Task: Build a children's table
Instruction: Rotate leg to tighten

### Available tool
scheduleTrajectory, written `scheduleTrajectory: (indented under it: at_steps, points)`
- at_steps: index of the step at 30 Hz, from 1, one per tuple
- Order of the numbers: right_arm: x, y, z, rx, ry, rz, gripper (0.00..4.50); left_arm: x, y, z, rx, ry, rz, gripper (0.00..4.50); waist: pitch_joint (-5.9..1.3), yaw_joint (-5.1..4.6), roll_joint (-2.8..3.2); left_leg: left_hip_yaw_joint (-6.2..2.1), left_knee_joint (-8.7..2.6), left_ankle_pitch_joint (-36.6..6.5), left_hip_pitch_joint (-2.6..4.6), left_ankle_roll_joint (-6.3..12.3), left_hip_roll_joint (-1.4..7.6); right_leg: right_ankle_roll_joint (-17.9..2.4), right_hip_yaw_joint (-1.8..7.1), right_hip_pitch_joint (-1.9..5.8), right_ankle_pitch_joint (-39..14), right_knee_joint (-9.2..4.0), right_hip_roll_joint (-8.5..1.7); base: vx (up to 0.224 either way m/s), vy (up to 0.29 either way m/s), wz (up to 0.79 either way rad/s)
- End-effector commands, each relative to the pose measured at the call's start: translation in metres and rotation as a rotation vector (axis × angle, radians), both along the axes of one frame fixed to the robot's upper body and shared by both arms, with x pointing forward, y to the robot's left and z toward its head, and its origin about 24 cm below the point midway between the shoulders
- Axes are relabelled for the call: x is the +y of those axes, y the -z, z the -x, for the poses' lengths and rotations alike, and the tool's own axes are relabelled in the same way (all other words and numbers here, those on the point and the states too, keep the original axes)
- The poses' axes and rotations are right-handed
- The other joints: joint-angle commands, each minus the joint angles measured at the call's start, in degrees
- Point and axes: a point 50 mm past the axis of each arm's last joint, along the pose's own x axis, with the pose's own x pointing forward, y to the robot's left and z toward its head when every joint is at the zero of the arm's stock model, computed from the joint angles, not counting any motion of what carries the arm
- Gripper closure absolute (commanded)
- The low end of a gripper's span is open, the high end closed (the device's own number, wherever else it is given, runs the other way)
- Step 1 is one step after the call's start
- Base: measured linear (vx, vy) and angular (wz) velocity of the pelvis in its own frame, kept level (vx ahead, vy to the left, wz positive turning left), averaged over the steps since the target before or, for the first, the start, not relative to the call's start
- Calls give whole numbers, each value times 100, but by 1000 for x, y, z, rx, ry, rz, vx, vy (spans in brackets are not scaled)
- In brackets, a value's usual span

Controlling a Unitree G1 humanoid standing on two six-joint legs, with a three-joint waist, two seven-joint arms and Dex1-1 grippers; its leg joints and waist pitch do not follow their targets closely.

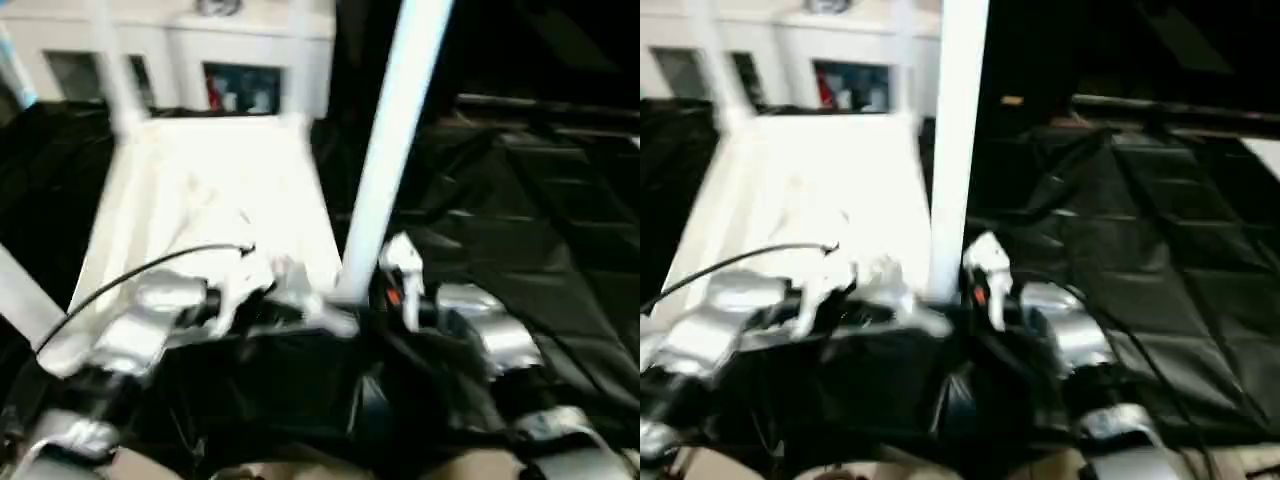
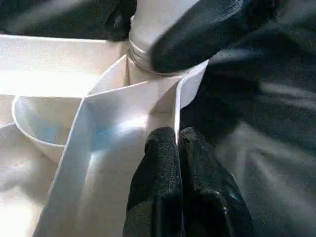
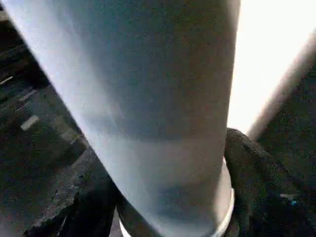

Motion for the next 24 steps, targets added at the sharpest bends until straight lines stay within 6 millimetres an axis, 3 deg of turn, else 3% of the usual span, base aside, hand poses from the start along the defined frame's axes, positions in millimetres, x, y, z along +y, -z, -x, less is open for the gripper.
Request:
scheduleTrajectory:
  at_steps: [1, 3, 4, 5, 9, 11, 15, 18, 22, 24]
  points:
    - [27, 10, 9, 37, -59, 16, 186, -21, -5, -6, -43, -5, 21, 450, -281, -3, 44, -238, -430, -1616, 109, -198, 384, -853, 369, 128, -2208, -573, -629, 0, 0, 0]
    - [32, 11, 9, 39, -46, 13, 186, -25, -5, -8, -54, -25, 16, 450, -302, 5, 45, -225, -423, -1475, 87, -112, 383, -891, 376, 145, -1869, -544, -614, 0, 0, 0]
    - [41, 11, 10, 24, -21, 18, 186, -32, -5, -11, -65, -53, 16, 450, -303, 8, 93, -225, -421, -1461, 90, -114, 384, -917, 380, 136, -1763, -531, -611, 0, 0, 0]
    - [46, 11, 10, 13, -6, 23, 186, -35, -5, -13, -70, -68, 15, 450, -314, -2, 62, -221, -421, -1393, 76, -129, 377, -947, 373, 154, -1604, -516, -609, 0, 0, 0]
    - [60, 9, 15, -26, -60, 3, 186, -44, -5, -13, -78, -64, 30, 450, -311, 5, 60, -213, -414, -1366, 61, -64, 371, -966, 374, 167, -1535, -519, -613, 0, 0, 0]
    - [61, 8, 16, -13, -79, -26, 130, -44, -5, -12, -79, -45, 36, 450, -307, 4, 65, -215, -422, -1398, 62, -37, 376, -963, 374, 164, -1526, -521, -603, 0, 0, 0]
    - [51, 3, 18, -27, -160, -26, 106, -37, -5, -3, -70, 49, 56, 450, -313, -3, 64, -221, -431, -1437, 53, -17, 386, -948, 376, 174, -1494, -515, -603, 0, 0, 0]
    - [39, 0, 16, -57, -202, 2, 99, -30, -5, 6, -72, 130, 47, 450, -340, 3, 75, -213, -409, -1139, 40, 62, 388, -1080, 369, 197, -933, -448, -597, 0, 0, 0]
    - [22, -6, 14, -72, -225, 11, 99, -20, -5, 6, -89, 110, 5, 450, -368, 10, 70, -176, -359, -714, 30, 271, 377, -1284, 360, 222, -89, -361, -573, 0, 0, 0]
    - [19, -7, 13, -75, -223, 13, 93, -19, -7, 5, -76, 100, 22, 406, -353, 26, 64, -166, -359, -737, 35, 299, 380, -1331, 355, 214, -163, -374, -579, 0, 0, 0]
